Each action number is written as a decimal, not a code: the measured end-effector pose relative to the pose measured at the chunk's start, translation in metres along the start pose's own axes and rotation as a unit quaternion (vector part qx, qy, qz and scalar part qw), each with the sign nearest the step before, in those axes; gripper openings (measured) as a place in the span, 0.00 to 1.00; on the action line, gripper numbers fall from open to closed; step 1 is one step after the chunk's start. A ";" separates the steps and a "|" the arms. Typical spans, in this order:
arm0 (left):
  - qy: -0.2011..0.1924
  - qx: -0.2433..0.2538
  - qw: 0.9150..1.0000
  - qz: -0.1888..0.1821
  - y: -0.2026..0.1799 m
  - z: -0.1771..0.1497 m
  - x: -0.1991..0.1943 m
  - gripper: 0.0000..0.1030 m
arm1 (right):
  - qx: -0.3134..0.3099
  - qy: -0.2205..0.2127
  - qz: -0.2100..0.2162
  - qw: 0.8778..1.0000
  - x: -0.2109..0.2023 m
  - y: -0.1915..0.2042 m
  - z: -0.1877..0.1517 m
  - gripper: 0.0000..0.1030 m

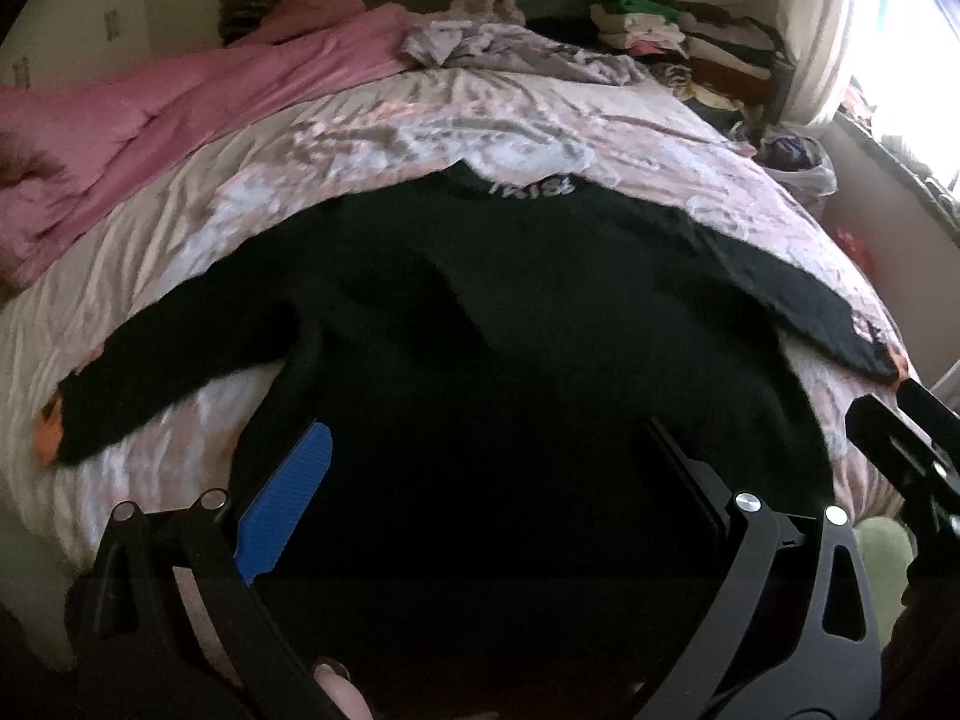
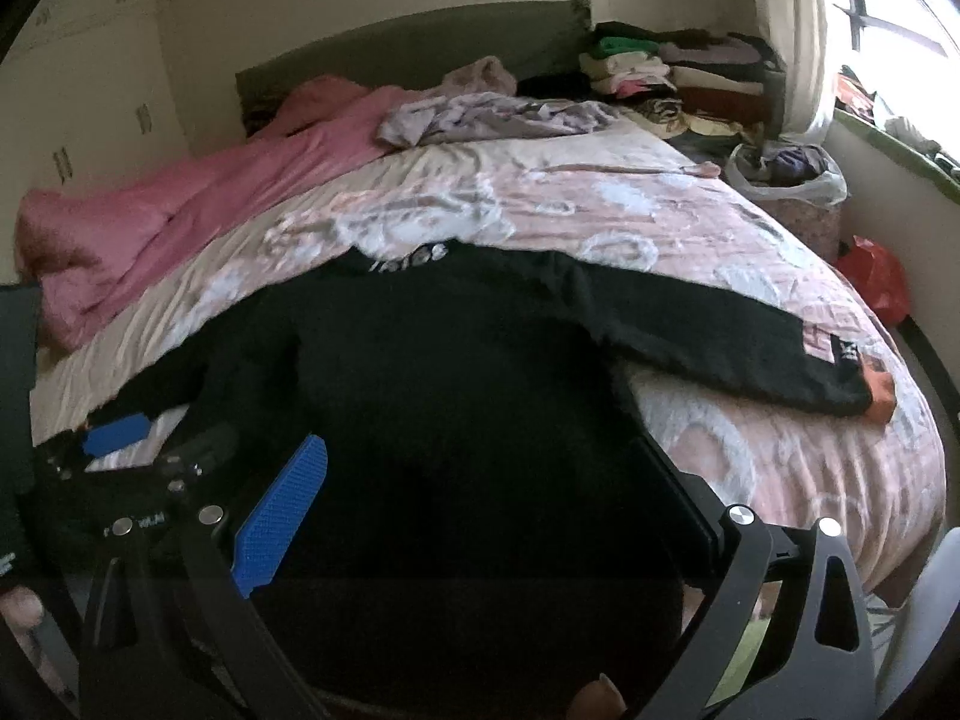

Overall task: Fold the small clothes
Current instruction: 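Reach the right tool to the orange-cuffed sleeve end and grasp the cuff, then lift the cuff with the right tool and carry it across the shirt body, then lay the sleeve flat across the shirt body and open the right tool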

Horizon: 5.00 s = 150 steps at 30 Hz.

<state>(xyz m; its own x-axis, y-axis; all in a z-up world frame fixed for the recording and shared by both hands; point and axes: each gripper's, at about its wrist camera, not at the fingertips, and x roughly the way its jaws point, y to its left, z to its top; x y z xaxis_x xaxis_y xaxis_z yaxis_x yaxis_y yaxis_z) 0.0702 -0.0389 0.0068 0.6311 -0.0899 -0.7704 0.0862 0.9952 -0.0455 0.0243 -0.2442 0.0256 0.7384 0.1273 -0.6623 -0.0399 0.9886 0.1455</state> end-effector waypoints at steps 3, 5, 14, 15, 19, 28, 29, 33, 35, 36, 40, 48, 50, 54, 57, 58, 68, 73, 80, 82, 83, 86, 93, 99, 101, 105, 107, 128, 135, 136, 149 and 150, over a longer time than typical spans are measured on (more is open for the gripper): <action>-0.005 0.006 1.000 0.000 -0.007 0.017 0.007 0.91 | 0.011 -0.006 -0.009 1.000 0.006 -0.010 0.012 0.96; -0.009 0.010 1.000 -0.005 -0.013 0.030 0.013 0.91 | 0.021 -0.014 -0.016 1.000 0.011 -0.021 0.023 0.96; -0.011 0.015 1.000 -0.021 -0.033 0.071 0.038 0.91 | 0.059 -0.046 -0.078 0.994 0.025 -0.073 0.054 0.96; -0.010 0.017 1.000 -0.020 -0.036 0.075 0.042 0.91 | 0.066 -0.046 -0.081 0.993 0.028 -0.080 0.056 0.96; -0.009 0.018 1.000 -0.018 -0.046 0.089 0.060 0.91 | 0.110 -0.058 -0.118 0.985 0.034 -0.117 0.071 0.96; 0.002 0.030 0.999 -0.025 -0.067 0.116 0.091 0.91 | 0.190 -0.054 -0.190 0.962 0.051 -0.205 0.083 0.96; 0.001 0.030 0.999 -0.028 -0.069 0.118 0.095 0.91 | 0.196 -0.055 -0.199 0.959 0.050 -0.212 0.081 0.96; 0.002 0.040 0.999 -0.026 -0.078 0.122 0.108 0.91 | 0.229 -0.046 -0.227 0.945 0.053 -0.246 0.069 0.96; 0.005 0.044 0.999 -0.024 -0.081 0.122 0.115 0.91 | 0.248 -0.041 -0.243 0.937 0.055 -0.266 0.059 0.96; 0.009 0.045 0.999 -0.023 -0.082 0.121 0.119 0.91 | 0.255 -0.037 -0.250 0.933 0.056 -0.274 0.055 0.96; 0.015 0.043 0.999 -0.021 -0.082 0.116 0.132 0.91 | 0.290 -0.016 -0.271 0.918 0.063 -0.308 0.036 0.96; 0.027 0.050 0.998 -0.018 -0.082 0.101 0.155 0.91 | 0.311 0.008 -0.257 0.915 0.075 -0.336 0.016 0.96; 0.028 0.050 0.998 -0.021 -0.081 0.098 0.159 0.91 | 0.310 0.017 -0.258 0.915 0.080 -0.340 0.012 0.96; 0.032 0.053 0.998 -0.018 -0.079 0.091 0.167 0.91 | 0.323 0.040 -0.242 0.914 0.092 -0.351 0.003 0.96; 0.034 0.050 0.998 -0.023 -0.078 0.087 0.167 0.91 | 0.316 0.046 -0.238 0.917 0.096 -0.351 0.000 0.78; 0.031 0.048 0.998 -0.024 -0.077 0.086 0.165 0.91 | 0.312 0.045 -0.242 0.918 0.094 -0.349 0.001 0.72; 0.001 0.017 0.999 -0.037 -0.066 0.079 0.140 0.91 | 0.268 -0.029 -0.160 0.950 0.071 -0.325 0.014 0.24; 0.003 0.016 0.999 -0.035 -0.061 0.075 0.132 0.91 | 0.241 -0.068 -0.081 0.965 0.059 -0.294 0.030 0.24; 0.003 0.001 0.999 -0.040 -0.044 0.075 0.120 0.91 | 0.185 -0.085 -0.004 0.979 0.051 -0.230 0.061 0.24; 0.003 -0.013 0.999 -0.048 -0.035 0.077 0.117 0.91 | 0.169 -0.089 0.016 0.981 0.049 -0.212 0.069 0.24; 0.002 -0.020 0.998 -0.051 -0.031 0.077 0.115 0.91 | 0.160 -0.089 0.024 0.983 0.049 -0.201 0.073 0.24; 0.004 -0.040 0.997 -0.066 -0.018 0.080 0.111 0.91 | 0.135 -0.086 0.054 0.986 0.051 -0.172 0.085 0.24; -0.002 -0.070 0.995 -0.073 0.010 0.083 0.102 0.91 | 0.093 -0.065 0.099 0.989 0.070 -0.109 0.106 0.24; -0.002 -0.107 0.991 -0.085 0.040 0.083 0.099 0.91 | 0.064 -0.055 0.131 0.988 0.087 -0.061 0.118 0.24; -0.005 -0.122 0.989 -0.088 0.051 0.083 0.098 0.91 | 0.047 -0.048 0.140 0.988 0.095 -0.040 0.120 0.24; -0.005 -0.142 0.985 -0.094 0.073 0.083 0.098 0.91 | 0.018 -0.034 0.149 0.988 0.110 -0.004 0.118 0.24; -0.007 -0.154 0.983 -0.099 0.082 0.082 0.098 0.91 | 0.006 -0.028 0.149 0.988 0.118 0.010 0.117 0.25; 0.058 -0.153 0.970 -0.178 0.058 0.054 0.126 0.67 | -0.013 -0.028 0.103 0.994 0.121 0.000 0.099 0.59; 0.040 -0.137 0.982 -0.125 0.038 0.060 0.134 0.23 | 0.000 -0.040 0.095 0.995 0.117 -0.024 0.093 0.59; 0.035 -0.132 0.982 -0.134 0.037 0.063 0.133 0.05 | 0.004 -0.040 0.094 0.995 0.117 -0.028 0.092 0.59; -0.040 -0.084 0.991 -0.099 0.078 0.120 0.094 0.05 | 0.048 -0.058 0.058 0.995 0.109 -0.078 0.095 0.59; -0.039 -0.084 0.991 -0.095 0.081 0.119 0.094 0.05 | 0.049 -0.057 0.055 0.996 0.109 -0.079 0.095 0.59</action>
<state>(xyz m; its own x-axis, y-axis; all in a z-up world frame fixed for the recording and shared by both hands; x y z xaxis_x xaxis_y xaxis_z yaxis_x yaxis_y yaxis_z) 0.2282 0.0284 0.0064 0.6735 -0.2722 -0.6873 0.0834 0.9518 -0.2952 0.1719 -0.3163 0.0116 0.8053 0.2196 -0.5507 -0.0634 0.9555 0.2883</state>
